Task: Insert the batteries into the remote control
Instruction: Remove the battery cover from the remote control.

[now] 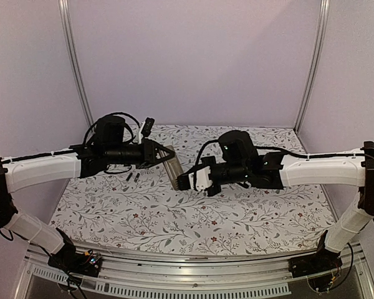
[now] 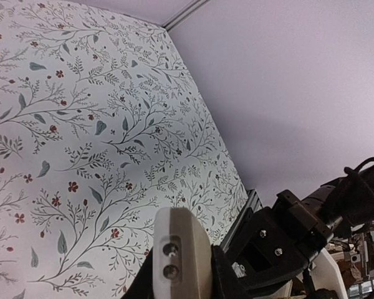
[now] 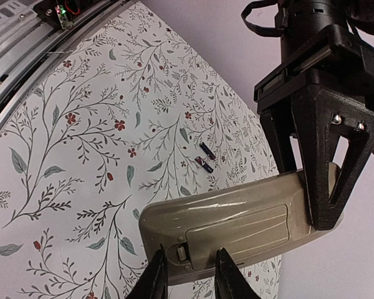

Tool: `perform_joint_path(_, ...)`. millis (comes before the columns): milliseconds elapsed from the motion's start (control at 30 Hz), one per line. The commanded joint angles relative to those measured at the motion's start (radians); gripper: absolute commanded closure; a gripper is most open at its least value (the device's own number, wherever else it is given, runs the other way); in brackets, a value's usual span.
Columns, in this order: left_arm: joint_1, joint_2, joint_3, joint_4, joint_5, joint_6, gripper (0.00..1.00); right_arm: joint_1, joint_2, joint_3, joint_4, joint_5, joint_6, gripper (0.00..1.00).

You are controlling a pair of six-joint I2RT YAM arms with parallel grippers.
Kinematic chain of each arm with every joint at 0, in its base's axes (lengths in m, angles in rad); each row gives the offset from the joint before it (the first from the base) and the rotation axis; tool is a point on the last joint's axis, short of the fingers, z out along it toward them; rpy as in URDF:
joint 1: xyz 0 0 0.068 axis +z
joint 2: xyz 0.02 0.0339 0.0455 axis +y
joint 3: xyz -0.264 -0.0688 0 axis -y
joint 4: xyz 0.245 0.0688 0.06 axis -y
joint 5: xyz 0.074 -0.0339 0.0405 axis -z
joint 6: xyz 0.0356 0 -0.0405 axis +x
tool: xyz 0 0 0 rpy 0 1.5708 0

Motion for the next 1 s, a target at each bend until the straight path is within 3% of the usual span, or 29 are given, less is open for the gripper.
perform_joint_path(0, -0.009, 0.007, 0.018, 0.036, 0.029, -0.006, 1.00, 0.006, 0.025, 0.035, 0.010, 0.025, 0.003, 0.75)
perform_joint_path(600, -0.014, 0.004, 0.017, 0.050, 0.037, -0.016, 1.00, 0.008, 0.026, 0.012, 0.027, 0.048, -0.037, 0.75)
perform_joint_path(967, -0.014, 0.027, -0.005, 0.101, 0.101, -0.050, 1.00, 0.009, 0.023, -0.053, 0.200, 0.128, -0.111, 0.76)
